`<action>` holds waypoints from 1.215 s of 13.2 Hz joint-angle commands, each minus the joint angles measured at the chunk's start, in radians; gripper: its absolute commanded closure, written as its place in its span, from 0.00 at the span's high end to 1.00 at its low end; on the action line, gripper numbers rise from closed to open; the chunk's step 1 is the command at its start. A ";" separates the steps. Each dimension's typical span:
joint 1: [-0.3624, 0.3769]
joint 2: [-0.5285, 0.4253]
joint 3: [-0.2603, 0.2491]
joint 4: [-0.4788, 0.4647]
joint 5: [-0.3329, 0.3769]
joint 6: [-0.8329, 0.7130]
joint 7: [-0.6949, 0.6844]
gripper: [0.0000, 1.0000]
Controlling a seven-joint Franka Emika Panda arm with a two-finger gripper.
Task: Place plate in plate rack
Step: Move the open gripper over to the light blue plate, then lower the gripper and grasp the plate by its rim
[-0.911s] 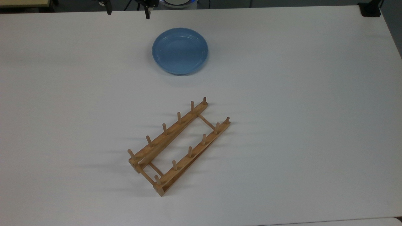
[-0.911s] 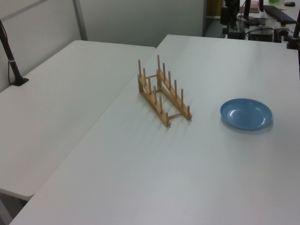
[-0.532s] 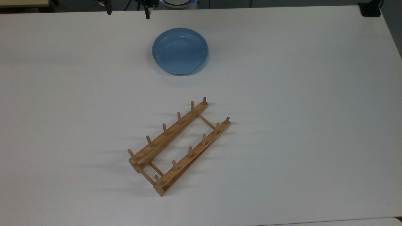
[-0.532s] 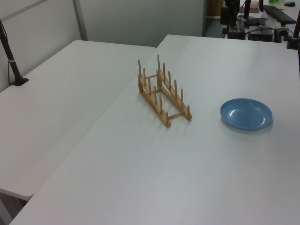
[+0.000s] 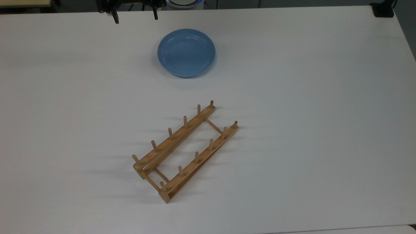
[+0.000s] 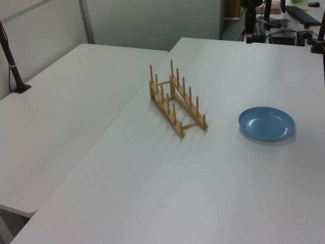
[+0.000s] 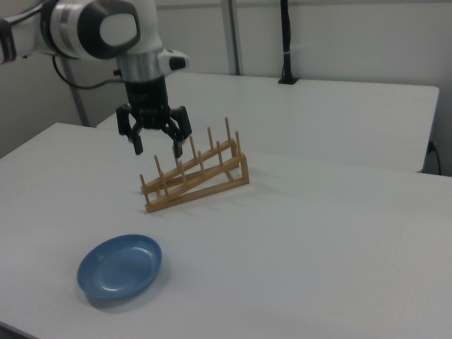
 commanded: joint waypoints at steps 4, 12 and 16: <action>0.013 -0.002 0.011 -0.333 -0.111 0.203 -0.304 0.90; 0.087 0.209 0.012 -0.355 -0.164 0.302 -0.254 0.34; 0.085 0.202 0.014 -0.337 -0.161 0.268 -0.240 0.00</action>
